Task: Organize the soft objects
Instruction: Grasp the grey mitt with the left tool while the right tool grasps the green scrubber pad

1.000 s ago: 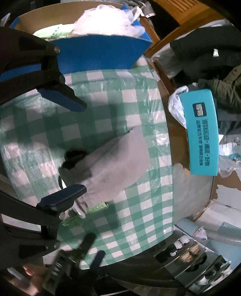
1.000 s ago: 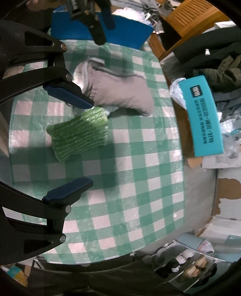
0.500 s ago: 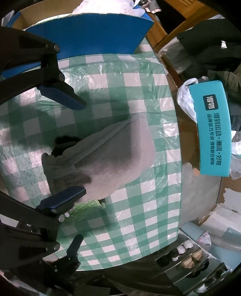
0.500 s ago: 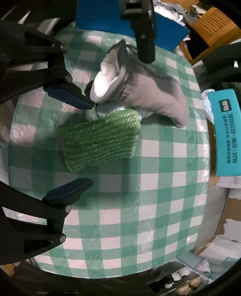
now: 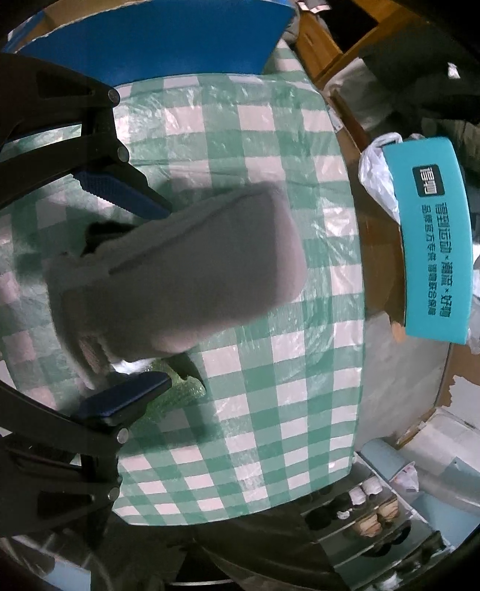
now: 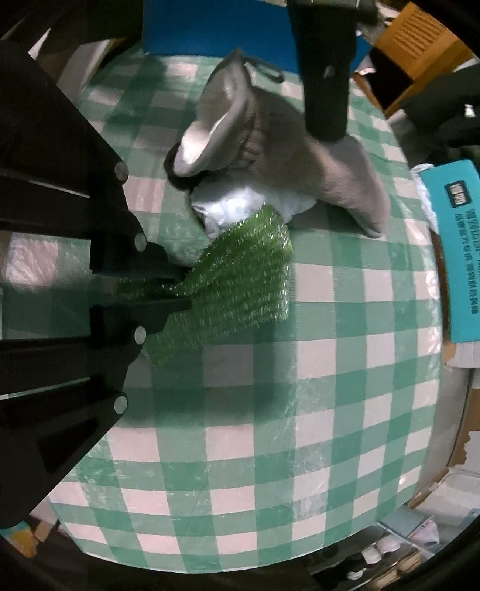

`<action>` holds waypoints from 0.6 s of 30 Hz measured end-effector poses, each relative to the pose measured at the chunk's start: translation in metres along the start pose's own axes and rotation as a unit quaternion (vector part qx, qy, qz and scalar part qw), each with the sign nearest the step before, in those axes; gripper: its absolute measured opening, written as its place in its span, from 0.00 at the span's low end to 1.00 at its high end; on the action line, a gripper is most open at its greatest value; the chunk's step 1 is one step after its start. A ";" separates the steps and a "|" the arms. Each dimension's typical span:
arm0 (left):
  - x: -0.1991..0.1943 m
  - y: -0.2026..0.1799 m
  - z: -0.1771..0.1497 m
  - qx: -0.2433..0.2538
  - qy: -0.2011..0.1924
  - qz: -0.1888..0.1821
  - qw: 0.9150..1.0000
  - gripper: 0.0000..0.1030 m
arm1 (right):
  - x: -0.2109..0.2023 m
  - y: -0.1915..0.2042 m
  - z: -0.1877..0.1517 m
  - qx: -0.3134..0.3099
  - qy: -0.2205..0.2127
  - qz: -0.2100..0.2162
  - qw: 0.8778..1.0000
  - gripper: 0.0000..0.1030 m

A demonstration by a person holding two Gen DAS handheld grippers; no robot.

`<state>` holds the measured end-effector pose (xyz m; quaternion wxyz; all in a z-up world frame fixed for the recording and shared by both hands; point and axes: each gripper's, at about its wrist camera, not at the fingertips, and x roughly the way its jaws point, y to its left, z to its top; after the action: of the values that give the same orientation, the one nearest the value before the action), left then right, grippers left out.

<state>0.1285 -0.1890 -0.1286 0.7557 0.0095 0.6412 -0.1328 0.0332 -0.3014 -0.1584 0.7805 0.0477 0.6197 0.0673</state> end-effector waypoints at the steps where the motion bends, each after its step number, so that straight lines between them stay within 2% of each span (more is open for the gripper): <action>1: 0.002 -0.003 0.000 0.003 0.001 0.002 1.000 0.83 | -0.002 -0.002 0.000 0.003 -0.003 -0.001 1.000 0.08; 6: 0.014 -0.015 0.000 0.021 0.014 0.009 1.000 0.83 | -0.006 -0.019 -0.002 0.030 -0.005 -0.002 1.000 0.08; 10: 0.027 -0.018 -0.006 0.048 0.028 0.042 0.998 0.83 | -0.006 -0.027 -0.003 0.045 -0.007 -0.002 0.999 0.08; 13: 0.028 -0.013 -0.010 0.052 0.021 0.041 0.998 0.80 | -0.008 -0.028 -0.004 0.047 -0.009 0.002 0.999 0.08; 15: 0.026 -0.009 -0.012 0.049 0.015 0.027 0.998 0.72 | -0.009 -0.026 -0.005 0.047 -0.011 0.005 0.999 0.08; 18: 0.022 -0.003 -0.014 0.043 0.011 0.003 0.999 0.49 | -0.012 -0.023 -0.002 0.045 -0.014 0.009 0.999 0.08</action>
<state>0.1176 -0.1938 -0.1520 0.7478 0.0456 0.6434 -0.1576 0.0296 -0.3258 -0.1507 0.7855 0.0893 0.6106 0.0462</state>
